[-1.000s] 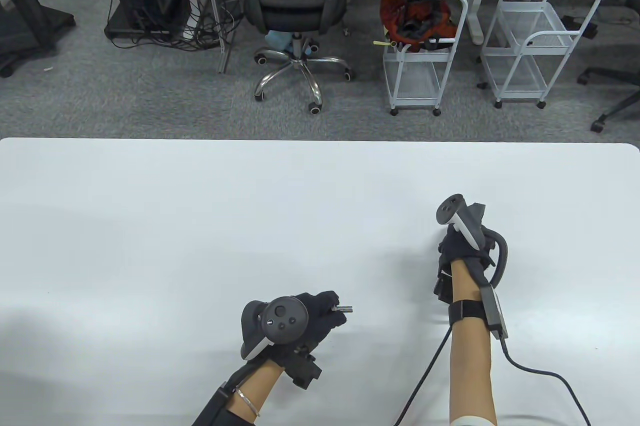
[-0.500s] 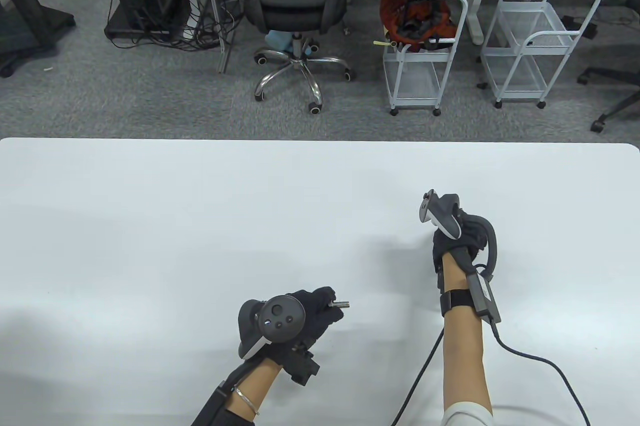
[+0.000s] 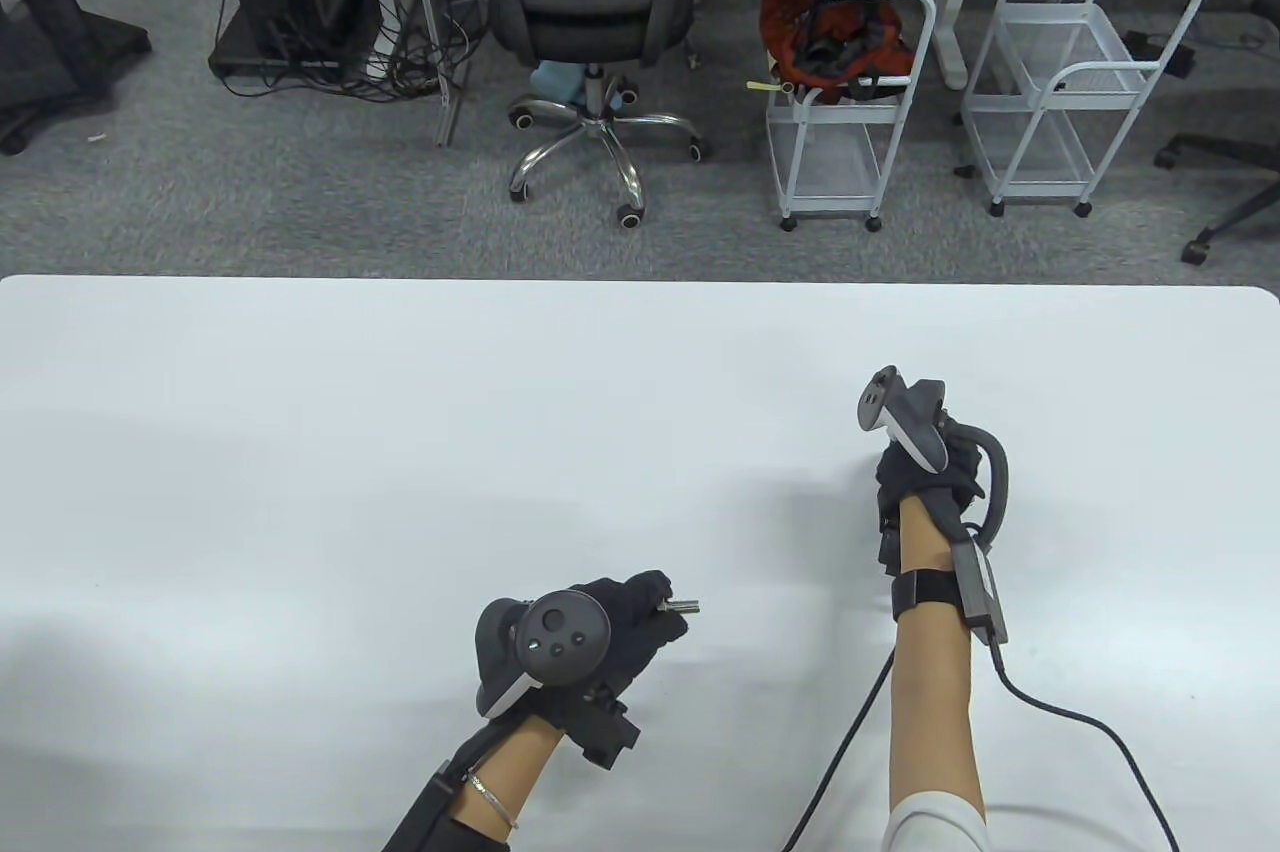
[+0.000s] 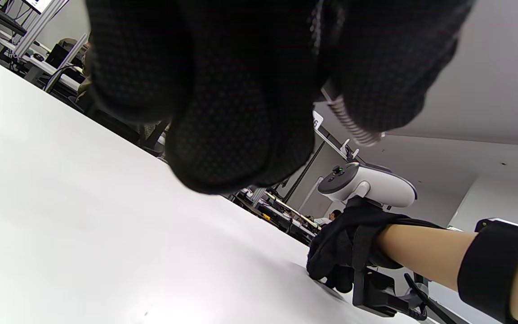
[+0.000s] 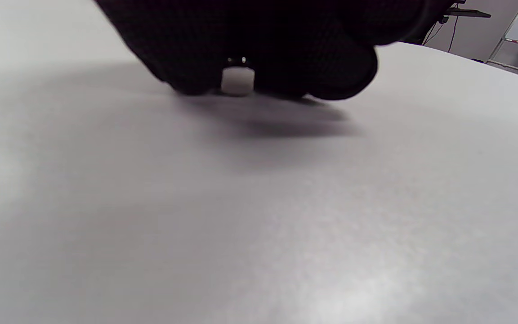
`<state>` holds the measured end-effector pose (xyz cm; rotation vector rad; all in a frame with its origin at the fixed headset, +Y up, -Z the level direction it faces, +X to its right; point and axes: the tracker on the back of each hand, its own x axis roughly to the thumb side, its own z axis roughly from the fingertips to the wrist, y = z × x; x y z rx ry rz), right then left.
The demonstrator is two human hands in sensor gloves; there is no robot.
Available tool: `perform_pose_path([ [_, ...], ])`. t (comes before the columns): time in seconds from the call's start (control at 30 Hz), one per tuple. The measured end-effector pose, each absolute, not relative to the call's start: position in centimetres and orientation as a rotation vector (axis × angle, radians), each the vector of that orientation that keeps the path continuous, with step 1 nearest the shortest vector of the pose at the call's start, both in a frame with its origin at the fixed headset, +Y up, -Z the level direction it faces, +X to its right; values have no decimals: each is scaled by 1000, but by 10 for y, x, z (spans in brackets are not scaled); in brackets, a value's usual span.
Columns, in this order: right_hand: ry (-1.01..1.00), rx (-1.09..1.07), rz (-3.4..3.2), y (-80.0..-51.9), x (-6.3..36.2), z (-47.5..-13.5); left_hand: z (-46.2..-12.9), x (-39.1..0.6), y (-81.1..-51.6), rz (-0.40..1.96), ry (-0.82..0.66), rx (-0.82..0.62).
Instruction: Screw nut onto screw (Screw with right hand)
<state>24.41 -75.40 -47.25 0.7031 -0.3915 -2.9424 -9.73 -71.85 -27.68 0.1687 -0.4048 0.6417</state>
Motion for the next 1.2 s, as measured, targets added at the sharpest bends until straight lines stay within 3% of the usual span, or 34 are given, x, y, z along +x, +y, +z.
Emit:
perform_pose_path([
  [0.17, -348, 576, -2988, -747, 240, -459, -277, -99, -716, 650, -400, 184],
  [0.4, -241, 379, -3233, -716, 221, -420, -275, -98, -713, 681, -396, 200],
  [0.7, -46, -185, -3663, -682, 183, -347, -271, -92, -713, 720, -417, 197],
  [0.97, -47, -556, -3857, -685, 162, -301, -269, -88, -714, 739, -430, 184],
  [1.2, -96, -729, -4064, -697, 153, -289, -268, -88, -715, 761, -419, 174],
])
